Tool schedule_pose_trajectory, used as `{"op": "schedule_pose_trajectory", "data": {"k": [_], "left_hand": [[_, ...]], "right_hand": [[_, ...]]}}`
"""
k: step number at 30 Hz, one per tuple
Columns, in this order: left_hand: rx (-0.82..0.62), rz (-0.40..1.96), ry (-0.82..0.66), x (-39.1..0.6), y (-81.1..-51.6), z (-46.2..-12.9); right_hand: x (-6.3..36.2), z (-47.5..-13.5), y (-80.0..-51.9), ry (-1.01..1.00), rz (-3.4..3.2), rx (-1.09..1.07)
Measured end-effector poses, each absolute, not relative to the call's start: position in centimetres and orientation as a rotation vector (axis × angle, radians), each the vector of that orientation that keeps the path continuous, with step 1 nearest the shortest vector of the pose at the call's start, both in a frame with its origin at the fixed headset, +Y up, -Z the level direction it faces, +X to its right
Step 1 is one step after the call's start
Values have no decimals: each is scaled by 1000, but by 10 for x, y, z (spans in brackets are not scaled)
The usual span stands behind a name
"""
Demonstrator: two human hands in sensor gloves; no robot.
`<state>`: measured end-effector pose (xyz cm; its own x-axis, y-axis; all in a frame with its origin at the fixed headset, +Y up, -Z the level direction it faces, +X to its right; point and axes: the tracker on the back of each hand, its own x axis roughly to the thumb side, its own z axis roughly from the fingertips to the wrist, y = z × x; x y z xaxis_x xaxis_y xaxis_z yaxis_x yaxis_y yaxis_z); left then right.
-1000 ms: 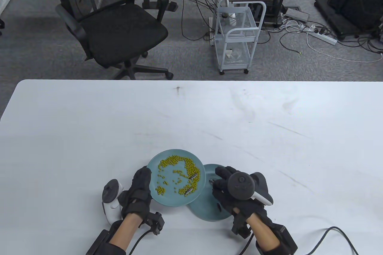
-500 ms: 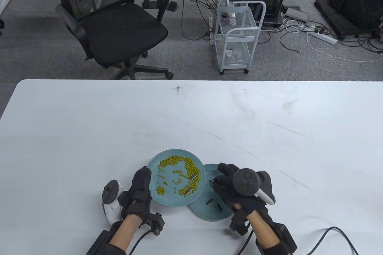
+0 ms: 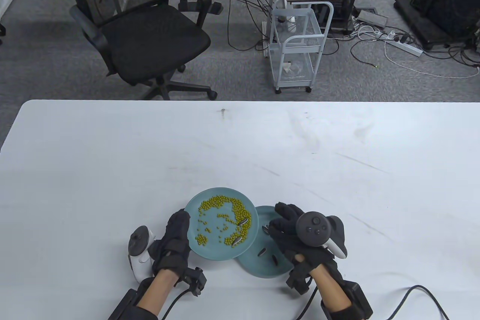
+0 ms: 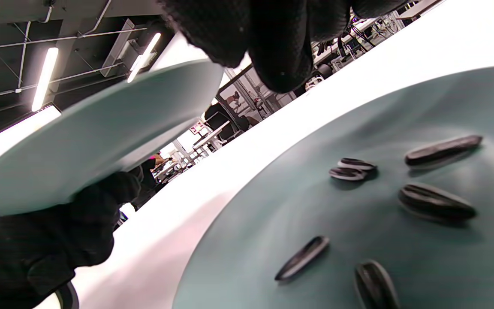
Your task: Pick sunflower seeds with hand pinch into plate
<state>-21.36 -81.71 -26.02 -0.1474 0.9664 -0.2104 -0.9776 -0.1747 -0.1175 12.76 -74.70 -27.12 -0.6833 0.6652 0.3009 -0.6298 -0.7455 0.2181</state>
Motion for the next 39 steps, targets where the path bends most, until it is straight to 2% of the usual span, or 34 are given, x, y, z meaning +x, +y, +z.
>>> {"op": "schedule_pose_trajectory", "data": {"k": [10,16,19,21,28,39], "left_hand": [[-263,1705,57,-213,-817,-260],[-277,1721,42,-211,-816,-259],[-286,1723,38,-209,-816,-258],[-287,1726,36,-209,-815,-258],[-283,1725,48,-210,-816,-258],[-228,1714,73,-215,-814,-258]], "right_hand": [[102,-271,-701,14,2353,664],[54,-299,-668,140,2424,764],[42,-305,-658,-9,2423,787],[39,-308,-659,-37,2445,818],[38,-300,-670,225,2689,950],[31,-301,-692,277,2746,994]]}}
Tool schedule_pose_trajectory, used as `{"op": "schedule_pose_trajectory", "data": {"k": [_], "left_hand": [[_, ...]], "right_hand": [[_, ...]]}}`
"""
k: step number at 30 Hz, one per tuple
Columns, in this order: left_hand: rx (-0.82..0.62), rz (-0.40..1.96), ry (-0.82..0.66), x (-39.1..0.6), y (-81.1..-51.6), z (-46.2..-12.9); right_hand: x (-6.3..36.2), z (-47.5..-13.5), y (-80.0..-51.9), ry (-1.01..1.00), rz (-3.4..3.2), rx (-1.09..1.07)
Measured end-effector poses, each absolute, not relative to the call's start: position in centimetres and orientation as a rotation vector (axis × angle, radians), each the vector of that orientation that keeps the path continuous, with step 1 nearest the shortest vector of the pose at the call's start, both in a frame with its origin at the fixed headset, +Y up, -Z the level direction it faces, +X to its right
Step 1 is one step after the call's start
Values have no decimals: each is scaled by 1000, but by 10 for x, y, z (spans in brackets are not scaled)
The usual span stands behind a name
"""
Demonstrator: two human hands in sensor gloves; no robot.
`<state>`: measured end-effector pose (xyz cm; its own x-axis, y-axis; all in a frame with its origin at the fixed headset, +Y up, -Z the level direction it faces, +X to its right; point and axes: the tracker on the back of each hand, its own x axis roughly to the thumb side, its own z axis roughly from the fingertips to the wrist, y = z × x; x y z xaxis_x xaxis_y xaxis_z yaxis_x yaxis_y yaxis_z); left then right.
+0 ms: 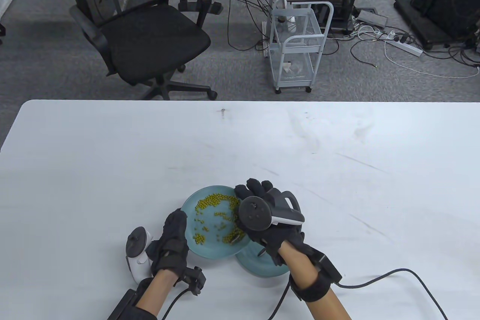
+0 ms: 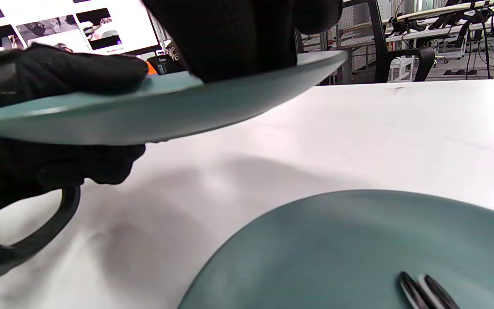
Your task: Pick sunflower seeds with hand pinch into plate
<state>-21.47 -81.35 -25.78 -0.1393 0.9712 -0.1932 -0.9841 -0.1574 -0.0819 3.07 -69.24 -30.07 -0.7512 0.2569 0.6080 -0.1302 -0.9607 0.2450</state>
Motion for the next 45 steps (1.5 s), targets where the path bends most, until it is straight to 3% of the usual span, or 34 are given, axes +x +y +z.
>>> {"op": "schedule_pose_trajectory", "data": {"k": [21,35,45], "left_hand": [[-278,1693,14,-205,-816,-258],[-277,1665,14,-205,-818,-258],[-281,1659,19,-204,-822,-258]], "right_hand": [[35,-304,-702,187,2714,987],[31,-302,-705,336,2761,969],[28,-300,-707,316,2773,1017]]}}
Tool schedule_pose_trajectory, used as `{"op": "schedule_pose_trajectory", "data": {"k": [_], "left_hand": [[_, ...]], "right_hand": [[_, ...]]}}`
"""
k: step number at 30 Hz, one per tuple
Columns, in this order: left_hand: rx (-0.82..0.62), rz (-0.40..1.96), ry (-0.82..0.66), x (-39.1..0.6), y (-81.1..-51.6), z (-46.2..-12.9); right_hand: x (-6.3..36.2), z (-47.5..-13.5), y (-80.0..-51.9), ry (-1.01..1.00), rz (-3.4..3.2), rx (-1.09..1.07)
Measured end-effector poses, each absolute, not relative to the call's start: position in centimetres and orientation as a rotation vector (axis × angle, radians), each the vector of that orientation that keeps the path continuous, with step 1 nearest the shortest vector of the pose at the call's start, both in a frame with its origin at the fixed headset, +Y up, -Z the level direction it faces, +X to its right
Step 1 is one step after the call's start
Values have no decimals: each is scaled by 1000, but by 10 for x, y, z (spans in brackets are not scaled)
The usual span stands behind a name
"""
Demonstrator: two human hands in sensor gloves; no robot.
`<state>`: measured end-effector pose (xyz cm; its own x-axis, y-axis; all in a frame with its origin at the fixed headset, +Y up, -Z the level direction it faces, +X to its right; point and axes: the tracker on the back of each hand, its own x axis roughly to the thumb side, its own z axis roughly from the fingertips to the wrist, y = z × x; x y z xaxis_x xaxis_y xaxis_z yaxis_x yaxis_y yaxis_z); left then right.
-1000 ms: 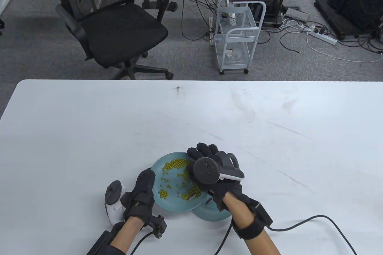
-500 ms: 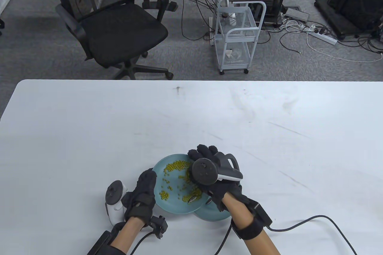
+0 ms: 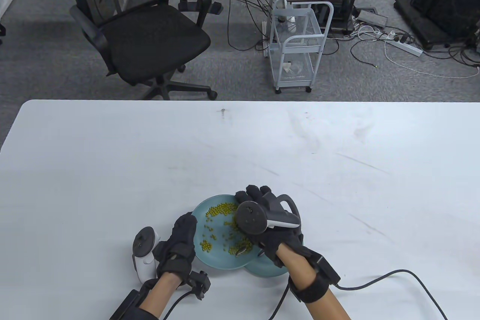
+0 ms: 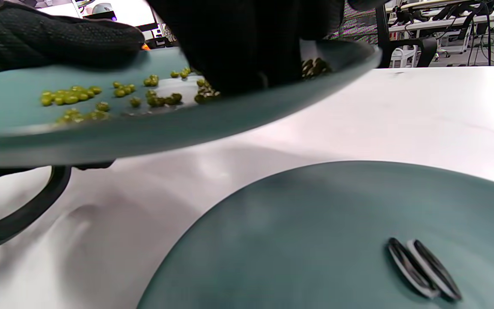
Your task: Pick sunflower seeds with hand pinch into plate
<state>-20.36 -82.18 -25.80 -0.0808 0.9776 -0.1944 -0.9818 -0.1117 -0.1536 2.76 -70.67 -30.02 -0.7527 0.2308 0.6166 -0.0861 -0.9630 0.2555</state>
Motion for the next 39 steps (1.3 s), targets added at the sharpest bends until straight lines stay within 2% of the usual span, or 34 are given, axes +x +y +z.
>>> {"op": "schedule_pose_trajectory", "data": {"k": [12,20,23,26,32,39], "left_hand": [[-278,1667,47,-205,-823,-257],[-276,1670,71,-212,-821,-259],[-258,1675,94,-216,-819,-259],[-241,1675,100,-219,-818,-260],[-241,1684,95,-219,-818,-260],[-259,1684,84,-216,-819,-260]], "right_hand": [[46,-299,-687,200,2609,967],[77,-289,-678,96,2559,885],[94,-281,-689,101,2575,842],[107,-277,-714,180,2597,792],[109,-285,-748,317,2603,732],[105,-286,-750,286,2554,721]]}}
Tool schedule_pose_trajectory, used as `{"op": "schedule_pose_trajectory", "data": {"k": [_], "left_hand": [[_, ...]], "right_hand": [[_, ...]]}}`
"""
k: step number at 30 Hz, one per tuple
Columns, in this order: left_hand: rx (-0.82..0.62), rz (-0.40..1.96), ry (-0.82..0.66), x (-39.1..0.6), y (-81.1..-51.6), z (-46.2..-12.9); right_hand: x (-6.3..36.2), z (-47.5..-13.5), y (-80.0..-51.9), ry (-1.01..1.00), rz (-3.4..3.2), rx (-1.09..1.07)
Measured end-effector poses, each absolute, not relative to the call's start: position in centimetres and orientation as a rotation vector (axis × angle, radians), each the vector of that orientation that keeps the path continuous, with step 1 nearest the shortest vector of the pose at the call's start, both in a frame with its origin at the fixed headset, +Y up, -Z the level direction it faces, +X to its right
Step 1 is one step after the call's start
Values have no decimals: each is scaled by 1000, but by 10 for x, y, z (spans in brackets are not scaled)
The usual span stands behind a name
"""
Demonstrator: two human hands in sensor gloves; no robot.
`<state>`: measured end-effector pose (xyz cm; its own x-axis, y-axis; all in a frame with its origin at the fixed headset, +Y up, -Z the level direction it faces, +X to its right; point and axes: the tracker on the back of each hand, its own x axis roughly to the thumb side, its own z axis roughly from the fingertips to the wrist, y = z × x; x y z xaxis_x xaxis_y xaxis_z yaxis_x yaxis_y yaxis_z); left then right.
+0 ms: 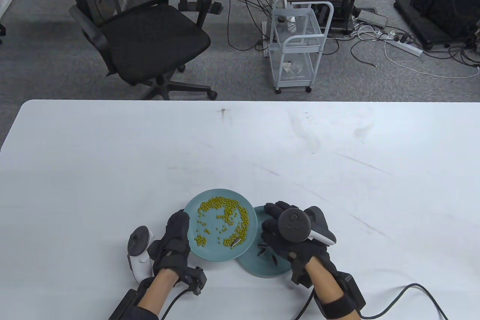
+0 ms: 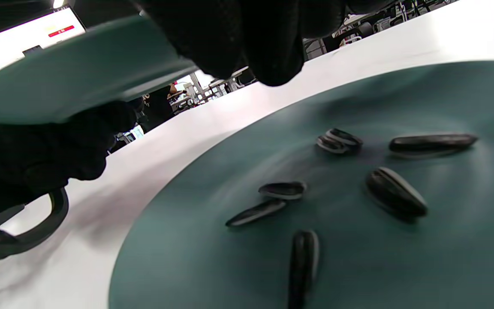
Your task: Pick sunflower seeds with hand pinch into plate
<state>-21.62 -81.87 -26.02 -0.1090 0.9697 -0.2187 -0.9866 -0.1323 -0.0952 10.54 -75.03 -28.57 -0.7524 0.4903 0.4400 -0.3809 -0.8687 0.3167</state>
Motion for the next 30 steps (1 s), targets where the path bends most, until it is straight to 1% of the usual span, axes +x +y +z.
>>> {"op": "schedule_pose_trajectory", "data": {"k": [24,30], "left_hand": [[-266,1688,72,-214,-819,-260],[-264,1687,73,-214,-819,-260]], "right_hand": [[111,-289,-755,311,2490,680],[114,-289,-752,287,2468,671]]}}
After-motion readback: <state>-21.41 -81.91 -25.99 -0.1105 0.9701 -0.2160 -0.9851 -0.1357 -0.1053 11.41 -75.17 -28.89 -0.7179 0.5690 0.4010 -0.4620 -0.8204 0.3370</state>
